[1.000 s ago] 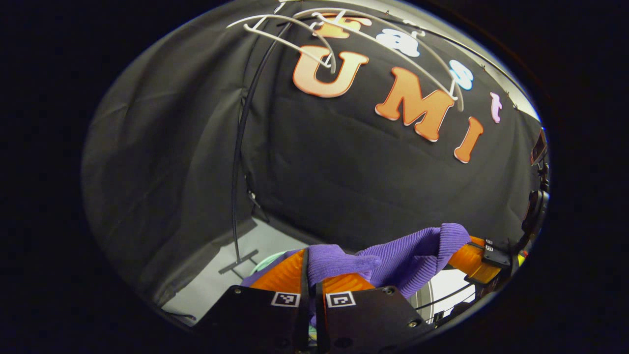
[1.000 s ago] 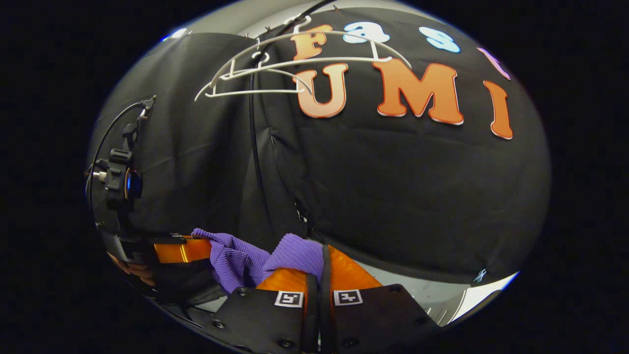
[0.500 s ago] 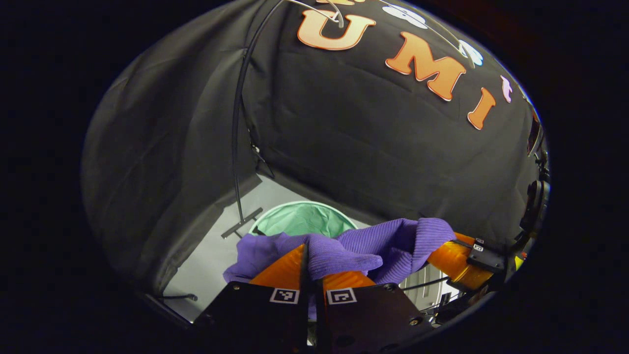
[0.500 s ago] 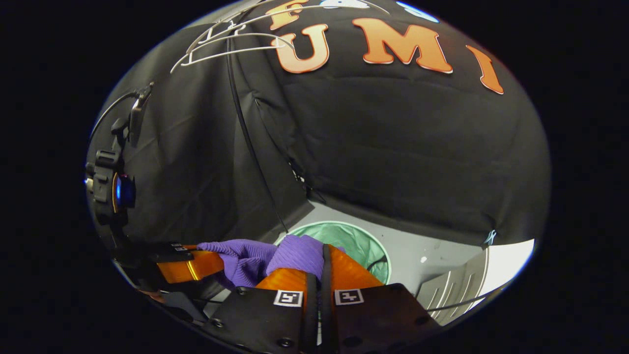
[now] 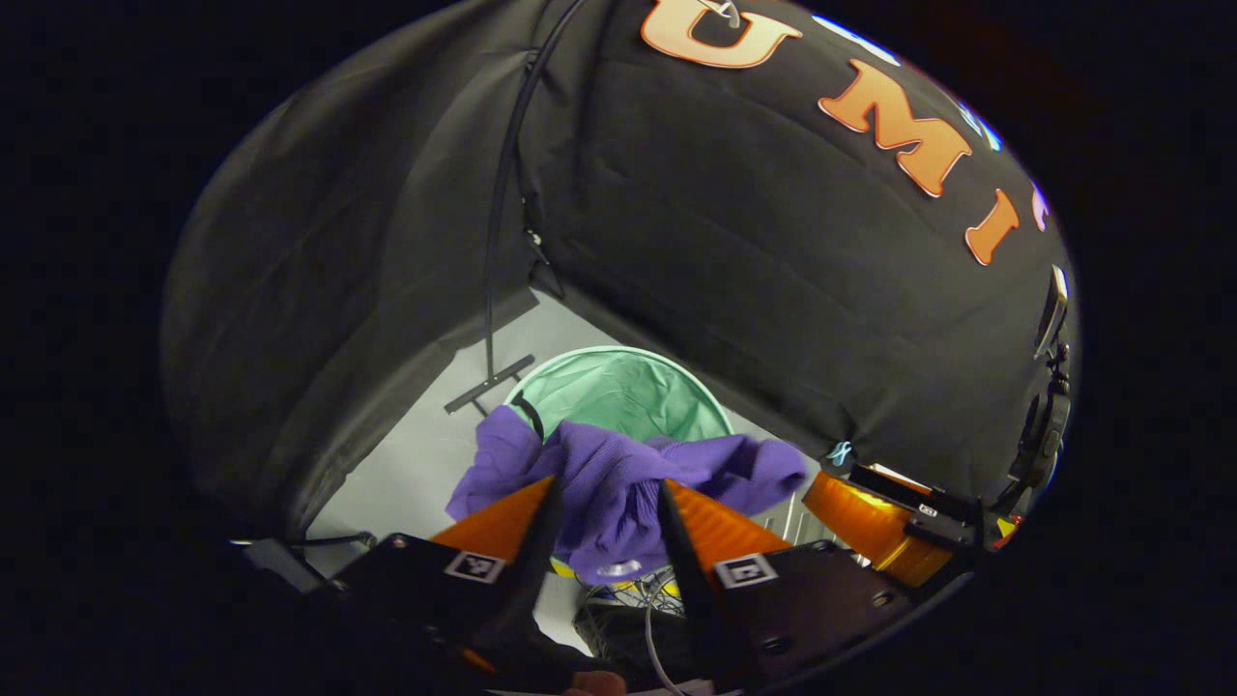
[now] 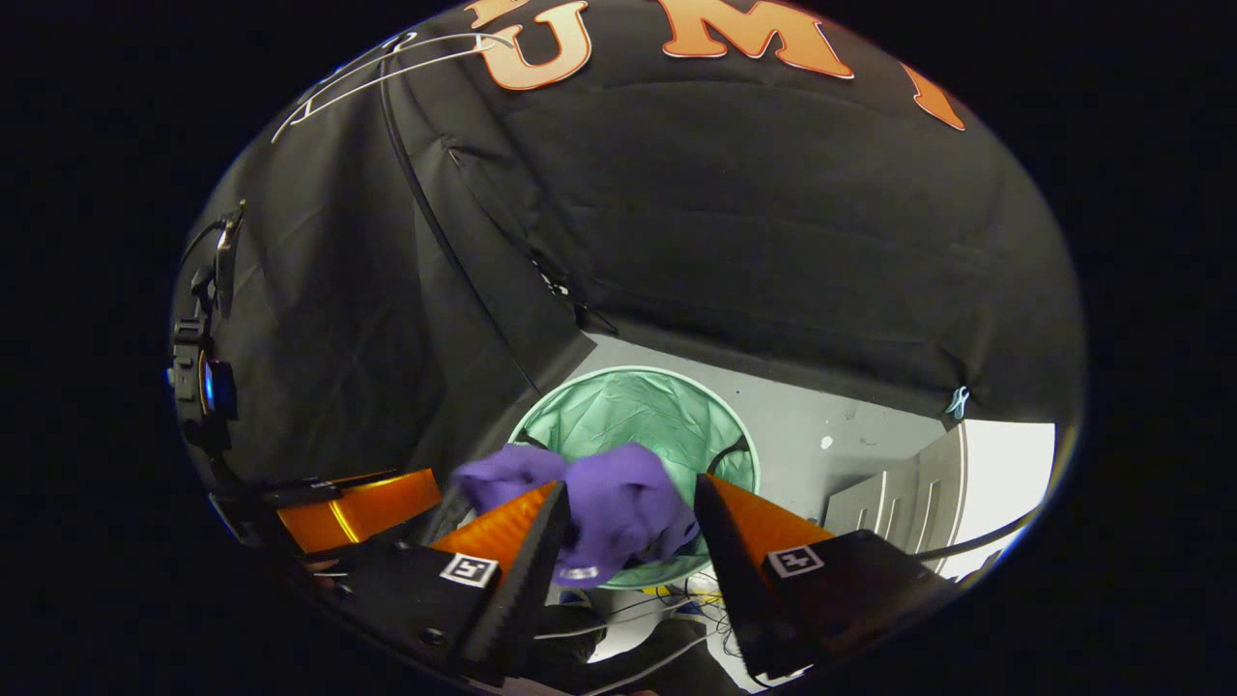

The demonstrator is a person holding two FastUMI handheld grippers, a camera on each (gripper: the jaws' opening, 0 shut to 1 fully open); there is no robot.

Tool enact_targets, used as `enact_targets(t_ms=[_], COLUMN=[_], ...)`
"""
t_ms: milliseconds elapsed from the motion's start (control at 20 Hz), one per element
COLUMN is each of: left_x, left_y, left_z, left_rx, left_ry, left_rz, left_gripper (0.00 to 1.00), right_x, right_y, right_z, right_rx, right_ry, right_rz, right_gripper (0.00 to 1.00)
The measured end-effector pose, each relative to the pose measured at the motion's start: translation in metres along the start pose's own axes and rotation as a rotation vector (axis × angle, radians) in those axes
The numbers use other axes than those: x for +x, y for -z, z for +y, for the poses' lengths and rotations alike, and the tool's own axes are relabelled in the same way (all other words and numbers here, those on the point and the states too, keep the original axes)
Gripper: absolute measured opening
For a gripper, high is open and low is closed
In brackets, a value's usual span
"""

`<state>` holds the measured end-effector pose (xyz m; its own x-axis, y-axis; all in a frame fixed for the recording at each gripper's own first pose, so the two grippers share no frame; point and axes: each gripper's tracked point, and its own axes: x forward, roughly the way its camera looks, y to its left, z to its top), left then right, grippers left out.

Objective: Grasp the clothes on the hanger with both hands and then place them into the laundry hamper below.

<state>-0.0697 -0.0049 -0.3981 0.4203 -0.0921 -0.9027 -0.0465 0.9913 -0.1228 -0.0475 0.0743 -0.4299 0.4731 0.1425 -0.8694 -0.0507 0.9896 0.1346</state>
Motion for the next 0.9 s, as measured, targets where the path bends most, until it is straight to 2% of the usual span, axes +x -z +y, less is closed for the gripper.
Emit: enact_targets(t_ms=[50,100,150,500,600,650,700,750,850,900], left_x=[0.001,-0.002,-0.005,-0.013,-0.025,-0.031,-0.041,-0.051,-0.073,-0.091], left_y=[0.002,0.005,0.006,0.007,-0.007,-0.020,-0.033,-0.046,-0.075,-0.084], left_z=[0.004,0.006,0.008,0.008,0.005,0.002,-0.003,-0.008,-0.021,-0.022], left_rx=[-0.009,-0.019,-0.033,-0.055,-0.050,-0.032,-0.003,0.030,0.086,0.101], left_ry=[-0.016,-0.021,-0.019,-0.003,0.022,0.031,0.032,0.031,0.040,0.047], left_rz=[0.005,0.013,0.020,-0.010,-0.080,-0.130,-0.186,-0.242,-0.346,-0.392], left_gripper=[0.82,0.96,0.96,0.96,0.96,0.96,0.96,0.96,0.96,0.96], right_x=[0.000,0.000,-0.001,-0.009,-0.021,-0.026,-0.033,-0.044,-0.065,-0.075], right_y=[0.002,0.003,0.007,0.000,-0.019,-0.033,-0.047,-0.059,-0.079,-0.092], right_z=[-0.001,0.002,0.006,0.007,0.014,0.016,0.016,0.015,0.014,0.016], right_rx=[-0.012,-0.020,-0.026,-0.022,-0.004,-0.002,-0.012,-0.035,-0.098,-0.113], right_ry=[0.001,-0.004,-0.009,-0.013,-0.034,-0.040,-0.038,-0.029,-0.023,-0.026], right_rz=[0.011,0.018,0.021,-0.004,-0.083,-0.141,-0.197,-0.244,-0.304,-0.340], right_gripper=[0.88,0.79,0.89,0.89,0.90,0.81,0.80,0.90,0.92,0.85])
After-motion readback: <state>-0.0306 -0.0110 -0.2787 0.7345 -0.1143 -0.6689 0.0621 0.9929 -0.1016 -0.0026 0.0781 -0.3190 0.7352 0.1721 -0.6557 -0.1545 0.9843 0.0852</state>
